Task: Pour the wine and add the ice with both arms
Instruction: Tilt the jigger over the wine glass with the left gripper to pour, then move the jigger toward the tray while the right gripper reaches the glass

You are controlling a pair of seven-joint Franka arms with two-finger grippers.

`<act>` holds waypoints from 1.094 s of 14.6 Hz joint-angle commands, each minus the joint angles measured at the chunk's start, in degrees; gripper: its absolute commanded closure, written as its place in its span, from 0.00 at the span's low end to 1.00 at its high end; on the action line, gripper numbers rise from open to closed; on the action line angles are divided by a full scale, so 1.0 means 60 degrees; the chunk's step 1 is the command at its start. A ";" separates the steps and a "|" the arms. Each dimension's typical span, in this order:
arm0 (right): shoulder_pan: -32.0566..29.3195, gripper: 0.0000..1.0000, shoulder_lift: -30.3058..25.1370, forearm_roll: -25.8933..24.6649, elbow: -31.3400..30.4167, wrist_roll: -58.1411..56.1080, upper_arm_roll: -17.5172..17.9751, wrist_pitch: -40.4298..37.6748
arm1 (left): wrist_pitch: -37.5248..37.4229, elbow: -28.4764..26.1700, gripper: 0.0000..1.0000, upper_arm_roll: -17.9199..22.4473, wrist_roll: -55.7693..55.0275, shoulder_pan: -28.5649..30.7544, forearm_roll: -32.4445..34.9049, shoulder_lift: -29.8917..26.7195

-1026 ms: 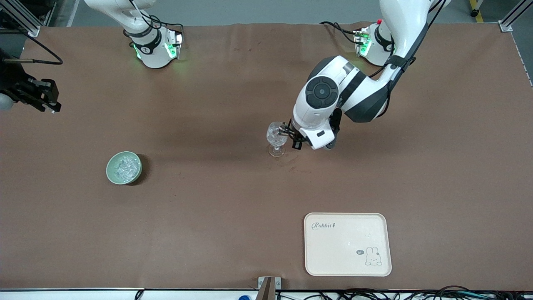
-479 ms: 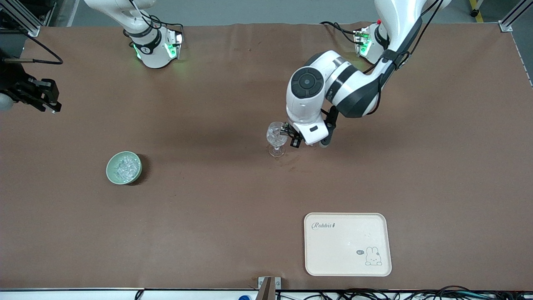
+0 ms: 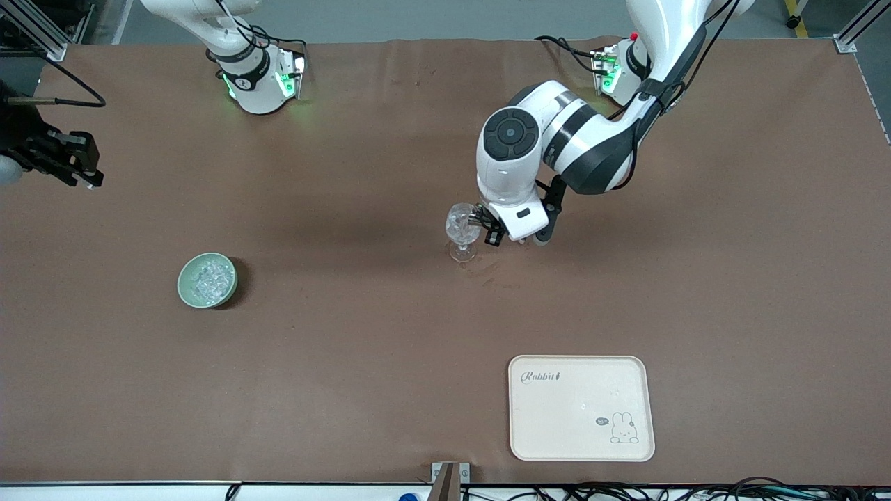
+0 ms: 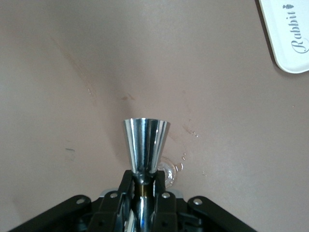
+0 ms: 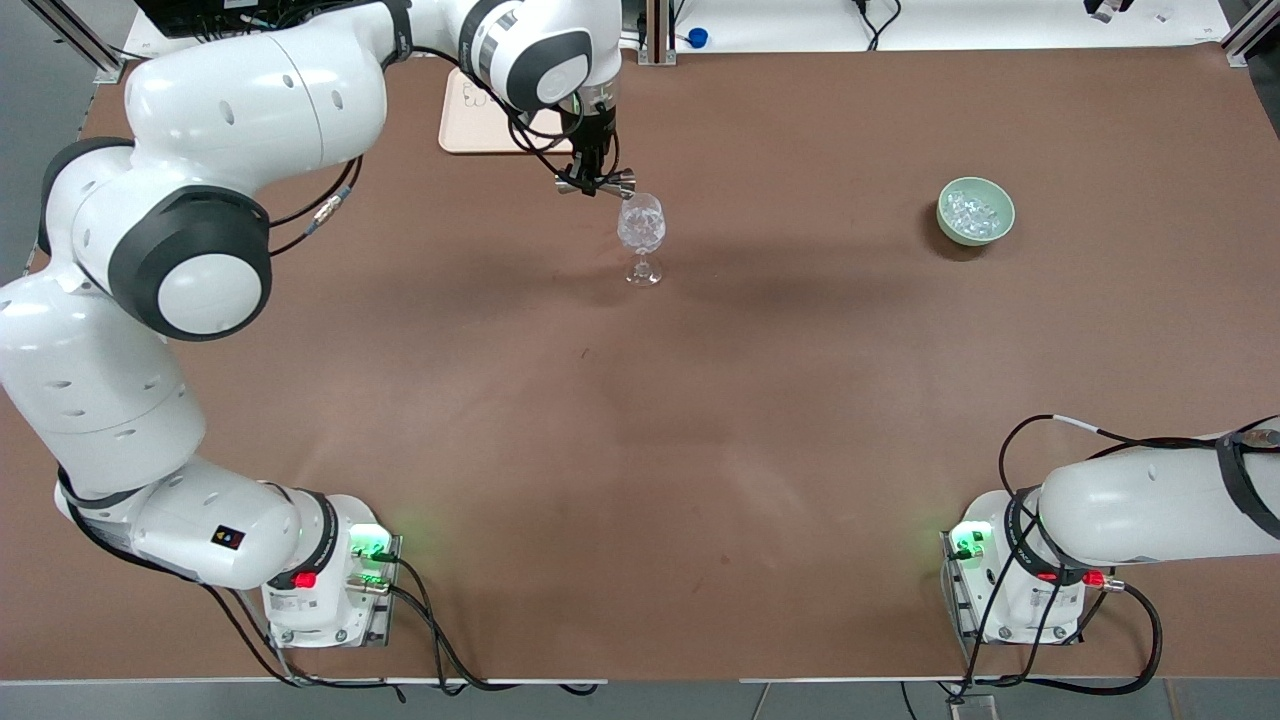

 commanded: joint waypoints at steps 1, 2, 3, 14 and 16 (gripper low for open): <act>-0.0054 0.96 0.0025 0.0153 0.0139 0.0013 0.0040 -0.0144 | -0.0182 0.0243 1.00 -0.0008 0.1027 0.0166 -0.1061 0.0004; -0.0040 0.96 0.0039 0.0153 0.0139 0.0013 0.0040 -0.0130 | -0.0182 0.0404 1.00 0.0021 0.1728 0.0384 -0.1909 0.0019; -0.0039 0.96 0.0040 0.0153 0.0139 0.0013 0.0040 -0.0130 | -0.0182 0.0449 1.00 0.0021 0.2345 0.0691 -0.2744 0.0019; 0.3032 0.97 0.0960 0.0607 -0.0007 0.4019 0.0098 0.1216 | 0.0561 0.2544 0.99 0.0021 0.5832 0.4762 -0.9466 0.2447; 0.4072 0.97 0.1589 0.0607 0.0037 0.5775 0.0098 0.1917 | 0.0726 0.2544 0.99 0.0080 0.7236 0.5204 -1.0950 0.2989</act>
